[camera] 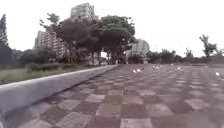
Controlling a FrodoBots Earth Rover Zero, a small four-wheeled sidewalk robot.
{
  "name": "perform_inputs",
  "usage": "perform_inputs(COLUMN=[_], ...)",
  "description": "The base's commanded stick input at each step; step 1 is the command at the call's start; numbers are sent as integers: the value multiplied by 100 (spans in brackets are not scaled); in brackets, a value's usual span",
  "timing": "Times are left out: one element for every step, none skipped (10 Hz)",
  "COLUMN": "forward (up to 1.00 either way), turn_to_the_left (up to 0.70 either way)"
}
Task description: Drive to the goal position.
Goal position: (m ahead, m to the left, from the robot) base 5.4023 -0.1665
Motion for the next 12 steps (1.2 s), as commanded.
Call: perform_inputs(forward=[100, 100, 100, 100, 100, 100, 100, 100, 100, 100, 100, 100], turn_to_the_left=[0, 0, 0, 0, 0, 0, 0, 0, 0, 0, 0, 0])
